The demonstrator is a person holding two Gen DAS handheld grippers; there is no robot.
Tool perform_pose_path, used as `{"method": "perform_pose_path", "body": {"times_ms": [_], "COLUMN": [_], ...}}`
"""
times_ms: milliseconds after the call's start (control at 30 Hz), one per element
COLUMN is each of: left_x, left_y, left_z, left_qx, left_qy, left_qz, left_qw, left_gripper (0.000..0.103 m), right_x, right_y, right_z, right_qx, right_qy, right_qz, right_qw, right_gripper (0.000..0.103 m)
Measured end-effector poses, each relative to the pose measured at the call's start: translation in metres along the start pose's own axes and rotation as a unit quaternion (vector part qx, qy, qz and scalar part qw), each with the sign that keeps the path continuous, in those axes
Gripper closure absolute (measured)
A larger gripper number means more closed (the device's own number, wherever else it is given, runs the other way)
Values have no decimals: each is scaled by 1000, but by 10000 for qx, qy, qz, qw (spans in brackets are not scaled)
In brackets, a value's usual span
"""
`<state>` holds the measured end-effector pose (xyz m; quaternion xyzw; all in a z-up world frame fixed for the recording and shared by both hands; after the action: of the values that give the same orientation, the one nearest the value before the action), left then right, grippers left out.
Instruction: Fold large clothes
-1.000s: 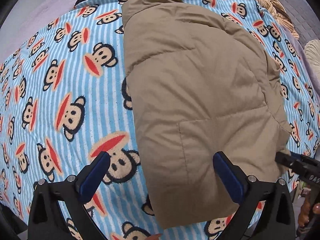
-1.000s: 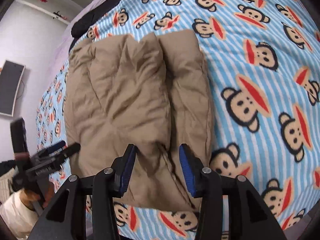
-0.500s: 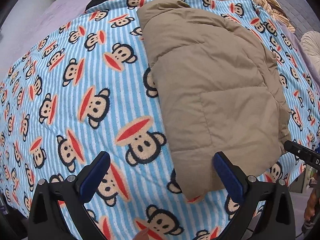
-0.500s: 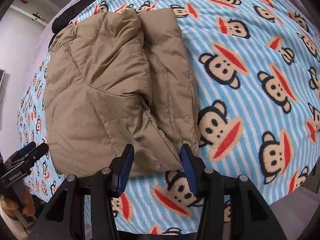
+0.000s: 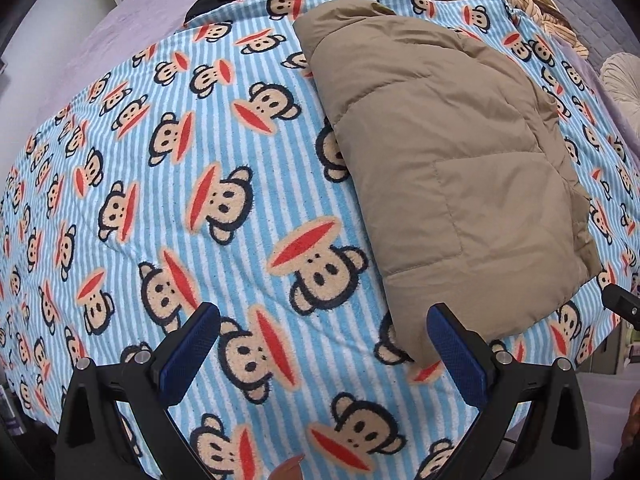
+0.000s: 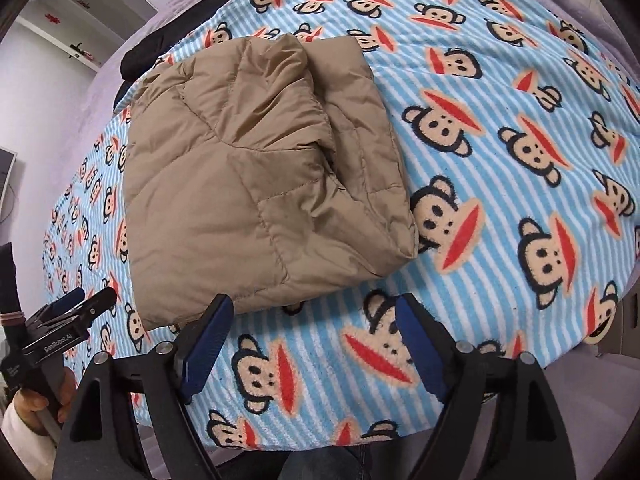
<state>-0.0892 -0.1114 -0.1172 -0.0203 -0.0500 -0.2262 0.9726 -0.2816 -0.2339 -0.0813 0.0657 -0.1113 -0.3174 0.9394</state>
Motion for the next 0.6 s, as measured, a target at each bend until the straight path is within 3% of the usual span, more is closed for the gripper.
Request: {"method": "perform_pose_path", "body": {"times_ms": [100,167,300,400,600], "left_x": [1,5,17,26,46], "left_y": [-2,-5,-11,-17,-31], "left_z": [1,0,-4,-7,-18], "left_qx": [-113,-93,-36,-144,-23], "left_qy": [33,45,108,190,272], "left_qz": [105,87,272,424,447], "left_qw": [9999,9999,9996,9988,9986], "left_gripper": [0,0,0,0,0], "right_x": [5,12,33,56,99], "right_y": [2,1,-6,-15,-39], "right_z": [1,4,4,-5,-27], "right_qx": [-38,58,113,119,305], "right_qy": [-29,-54,-95,103,447], "right_qz": [61,24,200,299,300], "right_qw": [10000,10000,9997,9994,9981], "right_gripper": [12,0,0,0,0]}}
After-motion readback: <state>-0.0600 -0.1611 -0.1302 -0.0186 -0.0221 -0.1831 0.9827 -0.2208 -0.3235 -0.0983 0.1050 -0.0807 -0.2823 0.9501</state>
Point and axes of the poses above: each gripper's, at about its wrist camera, not at the fingertips, and z roughly against the way its jaws point, y to its left, x to its top, the point moved 3 cm from there along -z, roughly the way its jaws point, and after that the axes turned 6 degrees about y, right-handed, at the moved point
